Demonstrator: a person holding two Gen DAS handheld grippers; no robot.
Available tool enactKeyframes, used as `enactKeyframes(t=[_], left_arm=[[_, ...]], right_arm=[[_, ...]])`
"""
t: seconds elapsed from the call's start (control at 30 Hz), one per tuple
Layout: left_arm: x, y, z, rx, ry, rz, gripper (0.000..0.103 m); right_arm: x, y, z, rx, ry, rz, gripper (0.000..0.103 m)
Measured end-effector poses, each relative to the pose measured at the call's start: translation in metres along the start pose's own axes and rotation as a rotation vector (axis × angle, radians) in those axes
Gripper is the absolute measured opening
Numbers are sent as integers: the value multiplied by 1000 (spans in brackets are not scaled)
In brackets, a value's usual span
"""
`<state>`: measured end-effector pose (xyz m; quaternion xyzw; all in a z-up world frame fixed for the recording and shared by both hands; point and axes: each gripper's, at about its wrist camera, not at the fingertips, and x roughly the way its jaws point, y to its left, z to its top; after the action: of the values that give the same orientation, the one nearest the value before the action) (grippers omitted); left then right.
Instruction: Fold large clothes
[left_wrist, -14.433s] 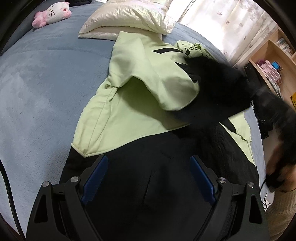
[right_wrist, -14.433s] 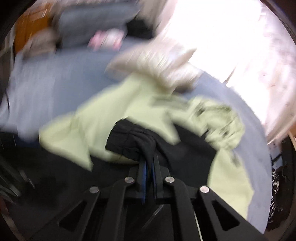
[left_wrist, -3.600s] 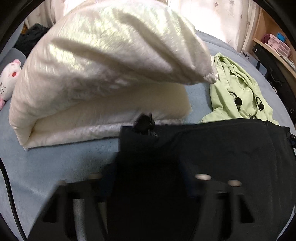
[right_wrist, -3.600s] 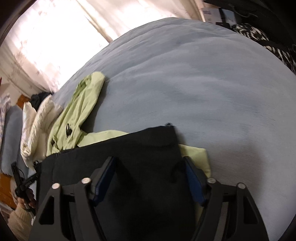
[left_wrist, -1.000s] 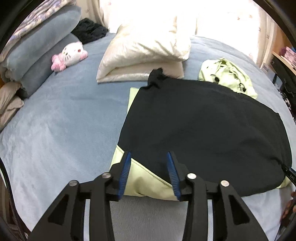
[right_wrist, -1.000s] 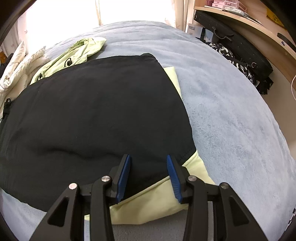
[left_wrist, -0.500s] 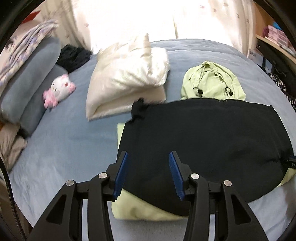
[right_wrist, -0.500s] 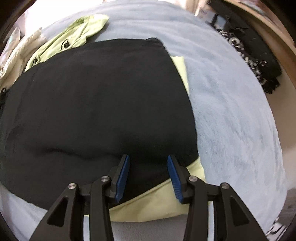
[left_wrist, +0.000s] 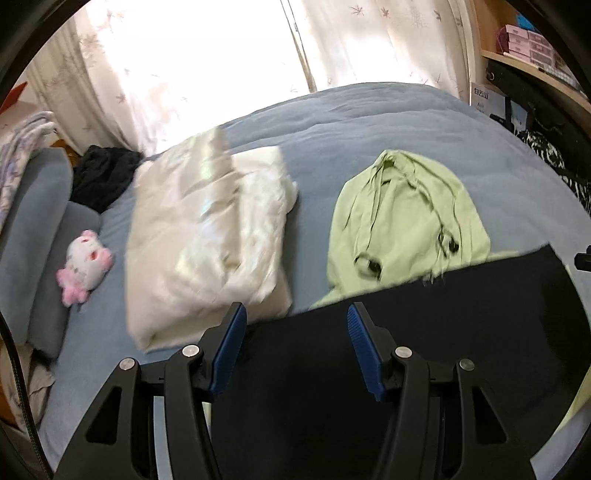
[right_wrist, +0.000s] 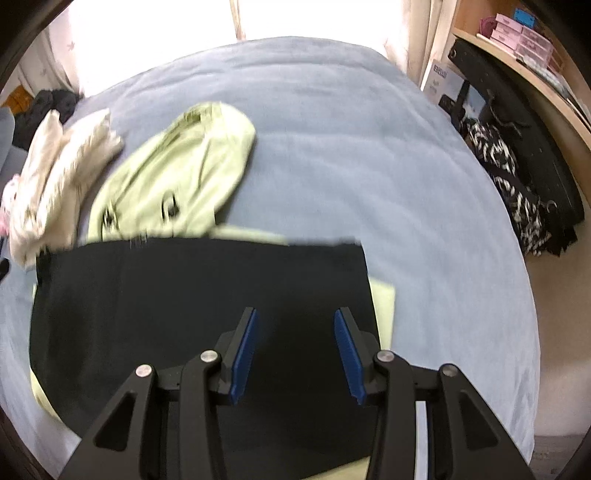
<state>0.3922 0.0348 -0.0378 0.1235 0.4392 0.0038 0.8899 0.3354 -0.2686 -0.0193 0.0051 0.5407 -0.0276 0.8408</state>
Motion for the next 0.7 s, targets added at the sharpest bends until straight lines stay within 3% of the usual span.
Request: enactKeyframes(t=[0.13, 0.27, 0.7], left_arm=[[39, -10, 28, -17, 39, -53, 55], [85, -25, 42, -20, 94, -83, 43], [216, -42, 78, -77, 228, -67, 40]], right_arm=[[6, 4, 35, 49, -35, 76, 43], [23, 14, 62, 97, -61, 198, 43], [131, 30, 120, 226, -45, 324, 43]])
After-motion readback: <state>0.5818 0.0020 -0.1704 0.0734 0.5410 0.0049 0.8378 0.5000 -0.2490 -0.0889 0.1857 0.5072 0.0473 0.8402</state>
